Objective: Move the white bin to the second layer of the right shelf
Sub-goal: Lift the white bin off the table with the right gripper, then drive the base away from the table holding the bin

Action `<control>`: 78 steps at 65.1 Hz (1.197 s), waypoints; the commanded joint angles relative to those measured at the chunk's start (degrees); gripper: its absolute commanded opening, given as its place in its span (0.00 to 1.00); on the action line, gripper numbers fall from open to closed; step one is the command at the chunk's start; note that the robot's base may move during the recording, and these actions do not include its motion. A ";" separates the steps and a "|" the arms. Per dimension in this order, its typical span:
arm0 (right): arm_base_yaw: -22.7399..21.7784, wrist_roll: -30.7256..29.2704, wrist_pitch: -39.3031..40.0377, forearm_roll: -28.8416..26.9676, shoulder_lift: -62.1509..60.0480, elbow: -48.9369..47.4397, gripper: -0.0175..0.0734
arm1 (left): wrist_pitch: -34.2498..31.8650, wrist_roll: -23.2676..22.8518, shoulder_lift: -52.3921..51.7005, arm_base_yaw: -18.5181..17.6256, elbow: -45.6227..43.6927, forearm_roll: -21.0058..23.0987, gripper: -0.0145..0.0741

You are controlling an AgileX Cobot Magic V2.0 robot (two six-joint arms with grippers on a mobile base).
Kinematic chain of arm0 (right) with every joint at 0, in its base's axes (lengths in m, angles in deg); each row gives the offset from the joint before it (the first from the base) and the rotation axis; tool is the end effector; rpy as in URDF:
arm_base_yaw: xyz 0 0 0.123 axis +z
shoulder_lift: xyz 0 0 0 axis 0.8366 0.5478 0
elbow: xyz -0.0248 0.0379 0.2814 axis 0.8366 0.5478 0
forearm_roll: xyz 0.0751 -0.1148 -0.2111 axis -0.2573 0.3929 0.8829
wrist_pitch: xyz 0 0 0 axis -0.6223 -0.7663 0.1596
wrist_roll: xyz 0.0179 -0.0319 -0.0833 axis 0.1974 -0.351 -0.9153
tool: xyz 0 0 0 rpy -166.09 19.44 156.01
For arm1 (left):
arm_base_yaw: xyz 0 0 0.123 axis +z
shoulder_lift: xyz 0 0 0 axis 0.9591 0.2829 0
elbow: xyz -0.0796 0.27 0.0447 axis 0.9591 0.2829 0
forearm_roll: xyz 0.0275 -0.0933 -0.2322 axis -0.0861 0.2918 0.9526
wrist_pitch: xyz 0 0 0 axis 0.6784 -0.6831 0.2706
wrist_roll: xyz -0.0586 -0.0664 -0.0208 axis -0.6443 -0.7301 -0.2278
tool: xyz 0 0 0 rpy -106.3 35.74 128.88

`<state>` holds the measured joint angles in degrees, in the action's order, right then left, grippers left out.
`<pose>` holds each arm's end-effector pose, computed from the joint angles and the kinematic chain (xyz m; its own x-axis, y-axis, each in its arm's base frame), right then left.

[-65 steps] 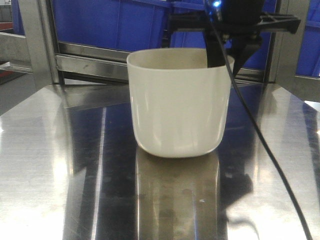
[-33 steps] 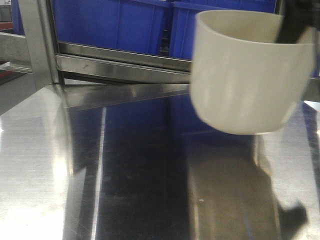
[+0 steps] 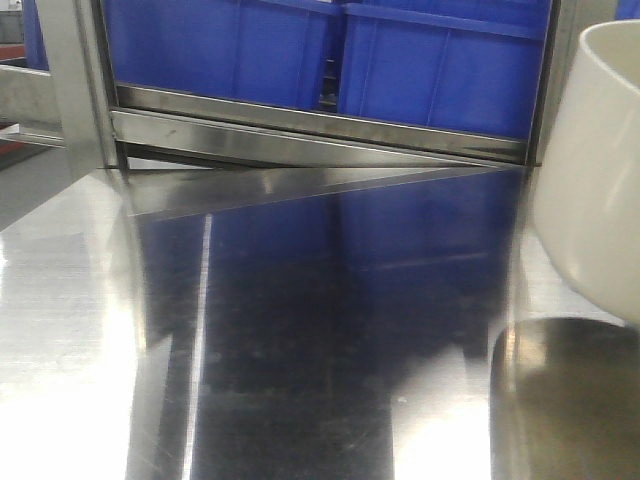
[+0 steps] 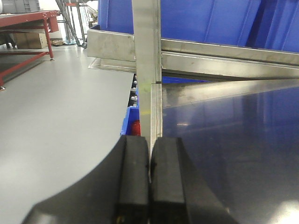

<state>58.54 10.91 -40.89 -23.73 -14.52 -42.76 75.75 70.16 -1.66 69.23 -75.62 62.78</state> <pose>0.1953 0.0103 0.3156 -0.7690 0.0236 -0.6388 -0.0251 0.9974 0.0670 0.0560 -0.0042 0.1988 -0.0468 0.0191 -0.9987 0.0763 0.9970 0.0155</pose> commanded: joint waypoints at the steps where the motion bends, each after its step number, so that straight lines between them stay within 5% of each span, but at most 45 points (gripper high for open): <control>1: -0.45 -0.62 3.00 -1.05 -4.61 -0.31 0.25 | -4.98 -0.17 -0.92 -0.25 2.11 0.00 0.26; 39: -0.45 -0.57 2.72 -1.05 -27.86 10.23 0.25 | -4.98 -0.17 -0.92 -0.25 2.11 0.00 0.26; 78: -0.45 -0.57 2.78 -1.05 -29.42 10.44 0.25 | -4.98 -0.17 -0.92 -0.25 2.11 0.00 0.26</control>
<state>58.54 10.91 -43.11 -24.18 -43.94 -30.69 75.75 70.16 -1.66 69.23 -75.62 62.78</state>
